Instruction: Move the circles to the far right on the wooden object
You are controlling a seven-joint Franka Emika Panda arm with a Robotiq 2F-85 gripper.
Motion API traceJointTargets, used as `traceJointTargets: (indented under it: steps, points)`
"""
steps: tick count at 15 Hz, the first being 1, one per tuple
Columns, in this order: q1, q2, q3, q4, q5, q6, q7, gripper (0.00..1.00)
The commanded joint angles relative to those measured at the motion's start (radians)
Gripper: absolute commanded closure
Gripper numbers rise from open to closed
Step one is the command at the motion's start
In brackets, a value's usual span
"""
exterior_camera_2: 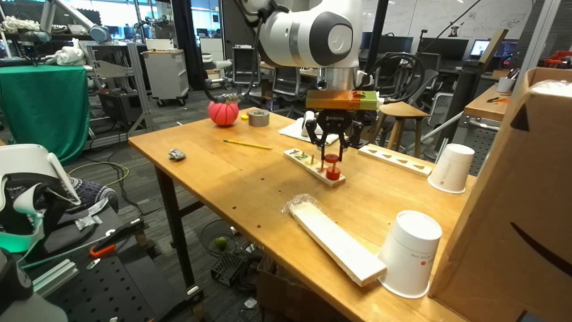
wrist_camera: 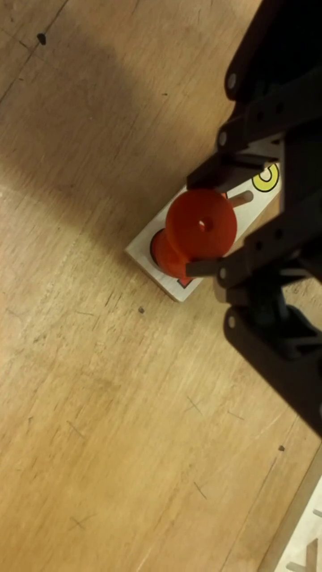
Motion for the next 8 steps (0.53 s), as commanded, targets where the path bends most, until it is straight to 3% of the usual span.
traceJointTargets:
  steps: [1, 8]
  points:
    - [-0.005, 0.023, 0.004, 0.032, 0.010, 0.011, -0.012, 0.81]
    - [-0.013, 0.063, 0.003, 0.082, 0.011, 0.002, -0.018, 0.81]
